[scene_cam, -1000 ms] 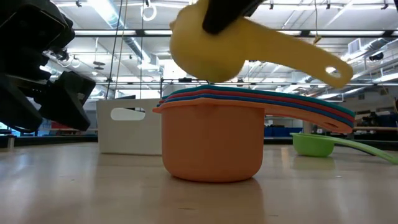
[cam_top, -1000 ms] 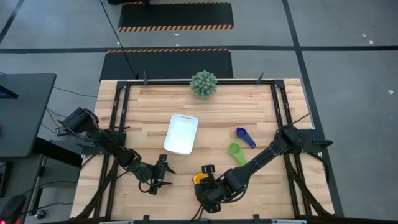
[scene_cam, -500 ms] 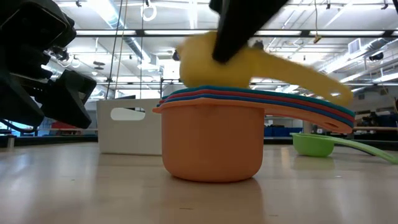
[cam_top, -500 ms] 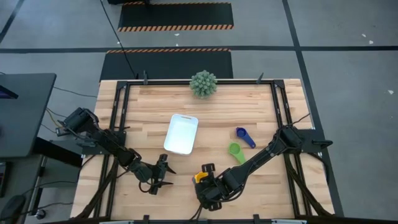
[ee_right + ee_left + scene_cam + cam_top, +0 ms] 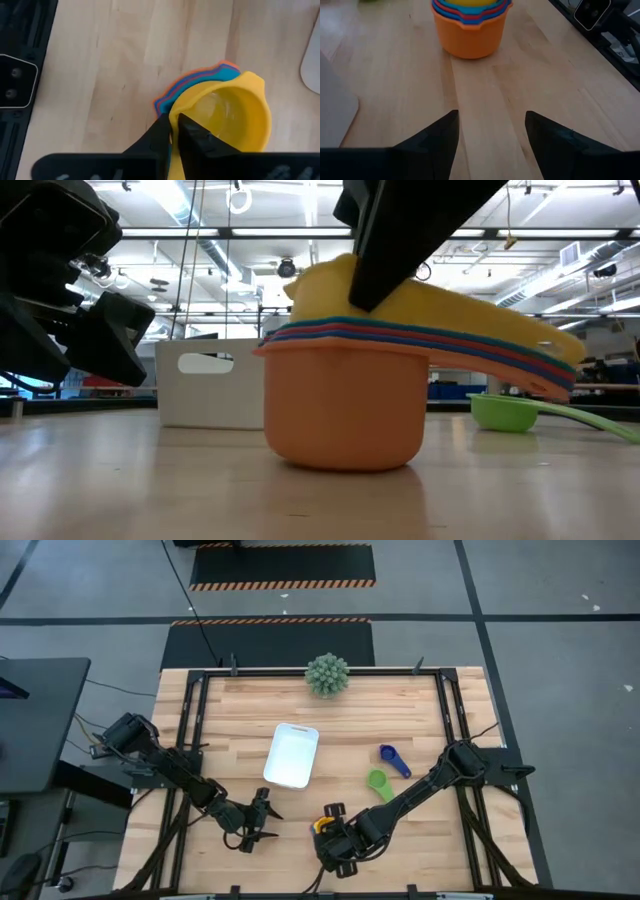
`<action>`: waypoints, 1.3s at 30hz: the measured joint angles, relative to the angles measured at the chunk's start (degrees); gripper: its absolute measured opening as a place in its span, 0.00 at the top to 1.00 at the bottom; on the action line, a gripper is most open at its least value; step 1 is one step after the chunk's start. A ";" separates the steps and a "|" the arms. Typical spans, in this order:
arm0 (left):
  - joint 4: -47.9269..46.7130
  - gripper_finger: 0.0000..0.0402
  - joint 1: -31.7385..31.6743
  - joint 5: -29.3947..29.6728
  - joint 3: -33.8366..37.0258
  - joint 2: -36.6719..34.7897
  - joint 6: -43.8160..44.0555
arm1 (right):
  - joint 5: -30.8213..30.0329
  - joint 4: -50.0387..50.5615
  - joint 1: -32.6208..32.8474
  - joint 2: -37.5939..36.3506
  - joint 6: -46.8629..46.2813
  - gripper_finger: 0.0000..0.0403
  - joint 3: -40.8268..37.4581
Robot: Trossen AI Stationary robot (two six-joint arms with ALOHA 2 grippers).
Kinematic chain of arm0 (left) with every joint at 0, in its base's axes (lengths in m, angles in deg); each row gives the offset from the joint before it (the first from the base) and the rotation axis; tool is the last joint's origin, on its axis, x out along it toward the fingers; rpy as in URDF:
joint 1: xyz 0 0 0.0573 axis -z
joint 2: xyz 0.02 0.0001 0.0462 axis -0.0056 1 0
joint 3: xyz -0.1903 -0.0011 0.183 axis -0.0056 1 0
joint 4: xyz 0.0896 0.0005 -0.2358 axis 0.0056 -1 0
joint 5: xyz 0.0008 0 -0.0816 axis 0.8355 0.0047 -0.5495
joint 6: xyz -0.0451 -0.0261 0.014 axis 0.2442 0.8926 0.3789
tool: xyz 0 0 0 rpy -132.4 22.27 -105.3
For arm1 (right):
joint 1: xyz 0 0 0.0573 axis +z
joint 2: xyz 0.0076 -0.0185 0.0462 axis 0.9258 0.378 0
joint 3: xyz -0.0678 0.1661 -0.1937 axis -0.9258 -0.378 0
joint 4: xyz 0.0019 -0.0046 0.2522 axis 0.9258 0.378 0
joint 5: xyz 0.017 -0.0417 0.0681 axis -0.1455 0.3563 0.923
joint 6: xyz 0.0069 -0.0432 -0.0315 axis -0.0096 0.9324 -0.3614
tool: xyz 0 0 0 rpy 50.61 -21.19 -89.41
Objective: Nest measuring cups in basket
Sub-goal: Stack the yellow measuring cup on the top of the light blue measuring cup
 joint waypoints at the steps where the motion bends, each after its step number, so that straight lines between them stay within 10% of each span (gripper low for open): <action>1: 0.00 0.42 0.00 0.00 0.00 0.00 0.02 | 0.00 0.13 0.00 0.00 -0.22 0.88 0.00; 27: 0.00 0.42 0.00 -0.02 0.02 0.00 0.19 | 2.33 16.97 0.14 -0.10 -22.15 0.34 1.93; 39: 0.00 0.42 0.00 -0.66 0.04 0.00 0.20 | 4.65 18.53 0.48 -0.04 -24.44 0.36 -2.58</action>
